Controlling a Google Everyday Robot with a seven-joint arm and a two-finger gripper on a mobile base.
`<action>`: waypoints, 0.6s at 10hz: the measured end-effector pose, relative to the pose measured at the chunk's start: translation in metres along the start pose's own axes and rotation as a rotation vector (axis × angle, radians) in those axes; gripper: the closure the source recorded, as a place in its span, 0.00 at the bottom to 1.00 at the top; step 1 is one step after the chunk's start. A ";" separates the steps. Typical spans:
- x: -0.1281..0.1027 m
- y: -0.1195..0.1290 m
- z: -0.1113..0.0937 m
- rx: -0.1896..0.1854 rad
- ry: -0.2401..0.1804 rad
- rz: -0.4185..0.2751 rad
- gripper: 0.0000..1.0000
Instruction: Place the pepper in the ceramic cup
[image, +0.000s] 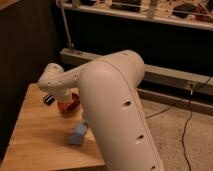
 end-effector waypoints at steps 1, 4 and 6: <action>0.005 0.002 0.001 -0.008 0.026 -0.006 0.84; 0.004 0.006 -0.001 -0.028 0.069 -0.017 0.54; 0.000 -0.001 -0.003 -0.001 0.083 -0.014 0.32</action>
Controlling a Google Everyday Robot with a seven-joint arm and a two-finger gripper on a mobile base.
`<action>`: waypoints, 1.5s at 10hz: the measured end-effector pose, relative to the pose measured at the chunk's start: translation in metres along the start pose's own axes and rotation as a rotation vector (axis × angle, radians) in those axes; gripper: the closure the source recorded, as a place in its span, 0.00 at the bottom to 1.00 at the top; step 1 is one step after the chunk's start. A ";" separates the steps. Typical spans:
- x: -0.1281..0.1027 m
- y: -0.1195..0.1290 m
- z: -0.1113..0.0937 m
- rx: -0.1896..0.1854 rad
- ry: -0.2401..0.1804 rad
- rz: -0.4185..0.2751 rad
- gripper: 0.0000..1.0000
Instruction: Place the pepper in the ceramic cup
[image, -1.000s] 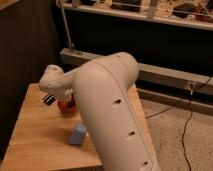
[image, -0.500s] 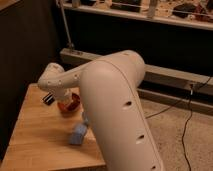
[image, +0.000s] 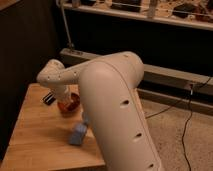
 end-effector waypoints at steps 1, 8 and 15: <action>0.000 -0.003 -0.001 0.012 0.005 0.004 0.25; 0.013 -0.047 -0.011 0.090 0.067 0.104 0.20; 0.010 -0.068 -0.002 0.040 0.080 0.199 0.20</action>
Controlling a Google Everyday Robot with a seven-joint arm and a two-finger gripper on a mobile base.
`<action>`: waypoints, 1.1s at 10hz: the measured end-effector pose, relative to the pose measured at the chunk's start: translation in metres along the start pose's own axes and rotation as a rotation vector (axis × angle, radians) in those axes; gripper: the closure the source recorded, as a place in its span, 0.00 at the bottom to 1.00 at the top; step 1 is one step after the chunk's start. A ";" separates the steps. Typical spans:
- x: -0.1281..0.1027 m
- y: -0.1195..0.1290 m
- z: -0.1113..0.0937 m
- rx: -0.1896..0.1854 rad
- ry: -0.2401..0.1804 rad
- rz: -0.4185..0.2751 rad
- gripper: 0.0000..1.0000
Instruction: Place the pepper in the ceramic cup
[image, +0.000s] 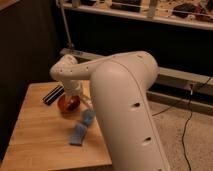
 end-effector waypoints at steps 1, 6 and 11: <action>-0.001 0.001 0.002 -0.009 0.002 0.000 0.20; -0.006 0.007 0.005 -0.029 0.003 -0.022 0.46; -0.001 0.008 0.018 -0.030 0.032 -0.037 0.46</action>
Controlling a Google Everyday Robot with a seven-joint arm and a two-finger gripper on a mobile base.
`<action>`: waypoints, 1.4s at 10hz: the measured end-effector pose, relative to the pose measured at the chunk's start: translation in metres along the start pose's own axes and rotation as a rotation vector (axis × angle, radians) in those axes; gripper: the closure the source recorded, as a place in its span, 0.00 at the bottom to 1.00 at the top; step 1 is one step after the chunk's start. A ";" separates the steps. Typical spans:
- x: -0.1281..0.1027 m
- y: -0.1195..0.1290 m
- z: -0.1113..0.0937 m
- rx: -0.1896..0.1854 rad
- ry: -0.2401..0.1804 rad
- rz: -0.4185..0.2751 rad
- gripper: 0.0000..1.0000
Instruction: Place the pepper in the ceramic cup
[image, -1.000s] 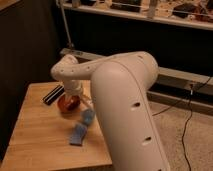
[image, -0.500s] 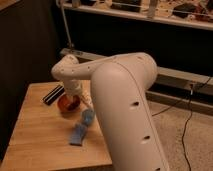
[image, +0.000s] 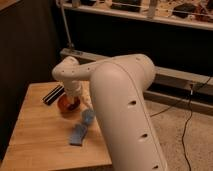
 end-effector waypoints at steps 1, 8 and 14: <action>-0.001 0.001 0.001 -0.004 0.001 -0.003 0.46; -0.005 0.018 0.005 -0.046 0.006 -0.041 0.46; -0.006 0.037 0.003 -0.059 0.012 -0.088 0.46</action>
